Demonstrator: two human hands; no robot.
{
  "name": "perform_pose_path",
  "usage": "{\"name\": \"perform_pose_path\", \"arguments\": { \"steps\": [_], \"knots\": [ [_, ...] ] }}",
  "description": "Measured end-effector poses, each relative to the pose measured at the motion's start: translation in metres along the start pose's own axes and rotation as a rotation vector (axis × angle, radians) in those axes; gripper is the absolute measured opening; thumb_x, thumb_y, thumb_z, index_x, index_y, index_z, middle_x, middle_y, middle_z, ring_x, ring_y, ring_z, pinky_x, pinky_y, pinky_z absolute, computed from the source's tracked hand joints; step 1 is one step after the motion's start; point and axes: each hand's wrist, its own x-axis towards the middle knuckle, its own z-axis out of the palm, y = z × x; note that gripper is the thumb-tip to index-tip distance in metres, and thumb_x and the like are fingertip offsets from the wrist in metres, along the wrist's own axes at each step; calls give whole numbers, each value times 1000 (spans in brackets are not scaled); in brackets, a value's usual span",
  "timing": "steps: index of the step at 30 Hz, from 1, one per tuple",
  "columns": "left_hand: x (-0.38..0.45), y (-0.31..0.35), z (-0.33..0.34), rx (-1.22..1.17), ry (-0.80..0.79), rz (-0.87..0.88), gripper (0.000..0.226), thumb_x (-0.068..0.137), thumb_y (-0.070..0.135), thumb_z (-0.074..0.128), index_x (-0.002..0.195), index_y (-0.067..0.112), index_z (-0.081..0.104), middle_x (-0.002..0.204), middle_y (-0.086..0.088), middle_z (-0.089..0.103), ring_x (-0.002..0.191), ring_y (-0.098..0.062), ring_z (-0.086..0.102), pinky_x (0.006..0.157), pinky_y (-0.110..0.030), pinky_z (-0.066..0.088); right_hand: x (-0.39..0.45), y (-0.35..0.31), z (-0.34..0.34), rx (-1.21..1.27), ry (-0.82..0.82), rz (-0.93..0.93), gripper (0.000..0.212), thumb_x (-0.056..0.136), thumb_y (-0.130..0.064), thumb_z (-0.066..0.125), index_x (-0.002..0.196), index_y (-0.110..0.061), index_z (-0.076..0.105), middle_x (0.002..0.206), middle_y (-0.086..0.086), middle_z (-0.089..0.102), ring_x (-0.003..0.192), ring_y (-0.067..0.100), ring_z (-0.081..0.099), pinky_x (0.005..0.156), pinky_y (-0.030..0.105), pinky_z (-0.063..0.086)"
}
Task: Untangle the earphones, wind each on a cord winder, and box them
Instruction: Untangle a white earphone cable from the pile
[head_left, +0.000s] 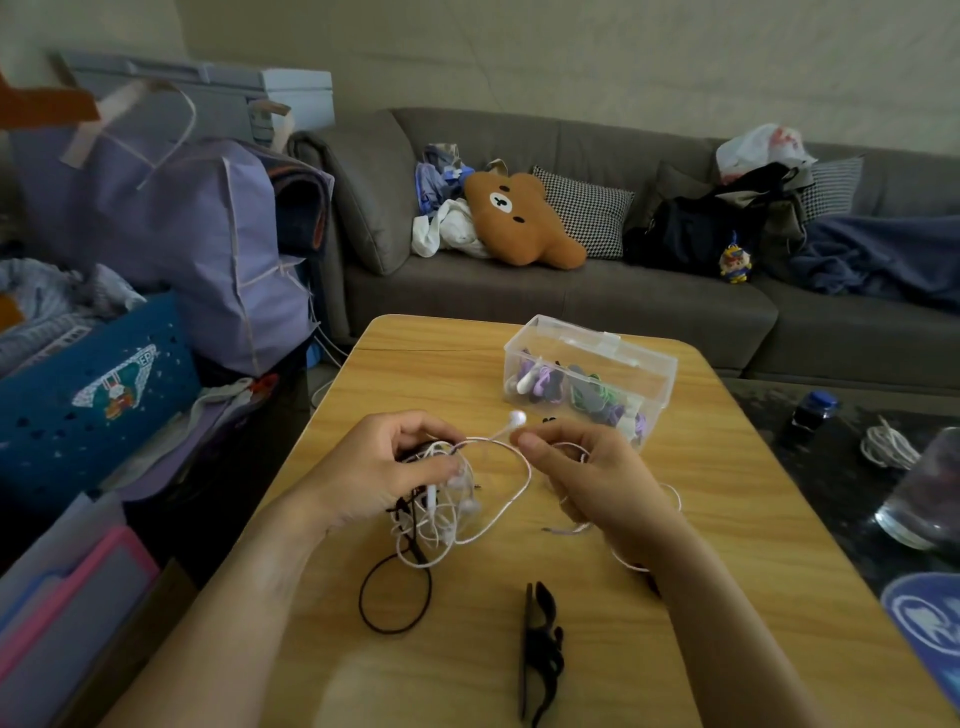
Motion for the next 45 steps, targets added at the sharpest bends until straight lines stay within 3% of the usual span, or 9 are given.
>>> {"name": "perform_pose_path", "arguments": {
  "steps": [3, 7, 11, 22, 29, 36, 39, 42, 45],
  "knots": [
    [3, -6, -6, 106, 133, -5, 20, 87, 10, 73, 103, 22, 70, 91, -6, 76, 80, -24, 73, 73, -39, 59, -4, -11, -24, -259, -174, 106, 39, 73, -48, 78, 109, -33, 72, 59, -15, 48, 53, 2, 42, 55, 20, 35],
    [5, -16, -14, 276, 281, 44, 17, 88, 14, 72, 100, 26, 69, 91, 3, 74, 78, -17, 71, 75, -41, 60, -10, -13, -56, -626, -274, 253, 23, 75, -43, 81, 92, -29, 76, 81, -15, 65, 77, 2, 58, 67, 22, 42],
    [5, -17, -14, 391, 241, 56, 19, 88, 24, 74, 105, 33, 68, 95, 9, 72, 81, -6, 68, 72, -32, 58, -12, -10, -69, -191, -82, 155, 40, 82, -47, 59, 94, -11, 74, 55, -2, 46, 49, 13, 35, 47, 26, 32],
    [6, -11, 4, 410, 115, 44, 35, 88, 27, 74, 120, 38, 67, 106, 19, 68, 98, 7, 63, 84, -16, 50, 3, -4, -47, 241, 444, -91, 35, 105, -34, 44, 97, -12, 70, 71, -3, 50, 62, 9, 45, 55, 25, 39],
    [7, -8, 5, 258, 135, 33, 20, 93, 10, 67, 105, 25, 72, 94, 6, 75, 82, 0, 71, 65, -12, 51, 5, 3, -48, -209, 422, 140, 28, 101, -36, 54, 105, -14, 71, 91, 7, 69, 77, 15, 60, 68, 31, 49],
    [8, -8, 12, 220, 137, 32, 17, 94, 9, 65, 101, 23, 73, 91, 4, 76, 82, -7, 71, 71, -20, 56, -2, -1, -17, -982, 359, 376, 78, 84, -61, 67, 142, -17, 37, 141, 12, 41, 130, 33, 40, 104, 52, 37],
    [8, -9, 13, 223, 139, 13, 15, 94, 9, 65, 96, 22, 73, 89, 1, 75, 78, -11, 71, 71, -25, 56, -6, -4, -8, -1014, 521, 126, 92, 79, -47, 78, 148, -21, 23, 152, 13, 27, 141, 36, 27, 111, 52, 29],
    [10, -10, 13, 202, 141, 12, 18, 92, 5, 67, 93, 21, 73, 88, 2, 75, 79, -11, 71, 71, -28, 58, -4, -5, 11, -811, 334, -255, 65, 92, -29, 69, 149, -31, 37, 149, -4, 42, 141, 21, 31, 117, 41, 30],
    [10, -7, 15, 177, 129, 34, 20, 93, 2, 64, 93, 19, 75, 87, 4, 75, 79, -9, 71, 68, -21, 56, 0, 4, 28, -896, 149, -323, 47, 98, -38, 59, 144, -37, 48, 138, -9, 56, 134, 14, 41, 113, 39, 34]
  ]
}}
